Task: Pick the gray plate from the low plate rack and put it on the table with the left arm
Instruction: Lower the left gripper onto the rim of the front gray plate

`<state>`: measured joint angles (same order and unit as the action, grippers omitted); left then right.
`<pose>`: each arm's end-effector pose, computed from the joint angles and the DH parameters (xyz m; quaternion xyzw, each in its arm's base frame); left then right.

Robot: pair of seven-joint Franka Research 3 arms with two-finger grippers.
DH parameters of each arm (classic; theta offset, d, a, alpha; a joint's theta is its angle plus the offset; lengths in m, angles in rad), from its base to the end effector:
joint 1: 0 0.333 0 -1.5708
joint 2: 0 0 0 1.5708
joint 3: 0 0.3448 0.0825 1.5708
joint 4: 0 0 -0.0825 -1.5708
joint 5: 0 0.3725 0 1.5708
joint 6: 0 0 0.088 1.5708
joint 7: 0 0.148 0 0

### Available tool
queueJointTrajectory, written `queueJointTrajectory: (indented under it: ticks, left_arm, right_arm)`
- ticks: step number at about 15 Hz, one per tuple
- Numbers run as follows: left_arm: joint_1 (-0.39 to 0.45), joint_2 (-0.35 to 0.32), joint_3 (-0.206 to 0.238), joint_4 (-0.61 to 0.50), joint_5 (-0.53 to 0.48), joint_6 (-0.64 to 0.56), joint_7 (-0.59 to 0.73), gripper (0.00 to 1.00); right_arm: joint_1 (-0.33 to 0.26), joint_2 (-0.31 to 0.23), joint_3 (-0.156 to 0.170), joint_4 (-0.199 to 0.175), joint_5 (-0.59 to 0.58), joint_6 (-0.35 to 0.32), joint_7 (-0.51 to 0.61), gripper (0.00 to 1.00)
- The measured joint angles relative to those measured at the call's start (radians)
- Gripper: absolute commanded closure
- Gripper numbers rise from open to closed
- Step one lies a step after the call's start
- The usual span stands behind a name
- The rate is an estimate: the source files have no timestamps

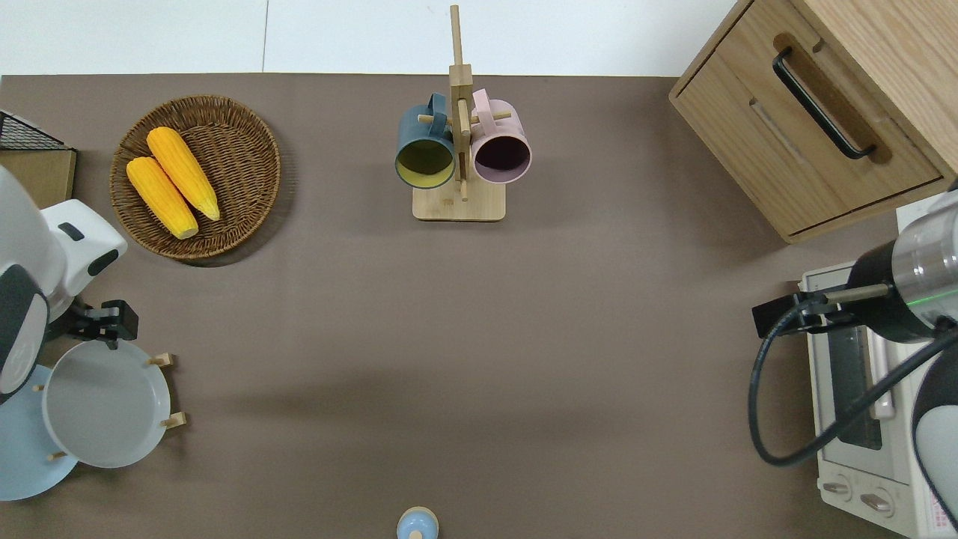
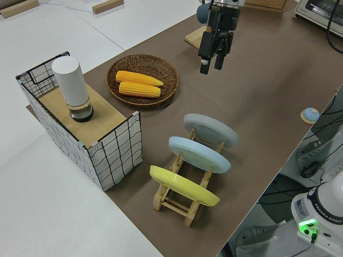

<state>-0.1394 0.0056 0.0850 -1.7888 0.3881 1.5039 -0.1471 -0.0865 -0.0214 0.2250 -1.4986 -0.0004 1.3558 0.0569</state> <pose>0.5128 0.0302 0.5193 -0.9705 -0.0299 0.1219 0.2058 0.5028 0.0715 0.6386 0.9973 0.0405 -0.0604 0.0085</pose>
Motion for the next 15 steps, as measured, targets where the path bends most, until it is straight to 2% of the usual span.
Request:
queueJointTrajectory:
  ticks: [5,6,8,9,10,12,14,15]
  left_arm:
    - [0.002,0.011,0.083,-0.092,0.042,-0.002,0.009,0.01]
    - [0.002,0.018,0.088,-0.099,0.043,-0.006,0.009,0.04]
    - [0.002,0.038,0.096,-0.116,0.044,-0.012,0.009,0.18]
    - [0.002,0.048,0.099,-0.125,0.045,-0.012,0.009,0.33]
    - [0.002,0.06,0.101,-0.132,0.045,-0.012,0.009,0.53]
    - [0.002,0.085,0.105,-0.136,0.046,-0.012,0.009,0.77]
    - [0.002,0.094,0.118,-0.136,0.047,-0.012,0.009,0.96]
    - [0.002,0.095,0.123,-0.135,0.047,-0.012,0.009,1.0]
  right_arm:
    - [0.0,0.0,0.0,0.0,0.0,0.0,0.0,0.011]
    - [0.0,0.0,0.0,0.0,0.0,0.0,0.0,0.011]
    - [0.0,0.0,0.0,0.0,0.0,0.0,0.0,0.013]
    - [0.0,0.0,0.0,0.0,0.0,0.0,0.0,0.011]
    - [0.0,0.0,0.0,0.0,0.0,0.0,0.0,0.011]
    - [0.0,0.0,0.0,0.0,0.0,0.0,0.0,0.013]
    - [0.0,0.0,0.0,0.0,0.0,0.0,0.0,0.013]
    - [0.0,0.0,0.0,0.0,0.0,0.0,0.0,0.011]
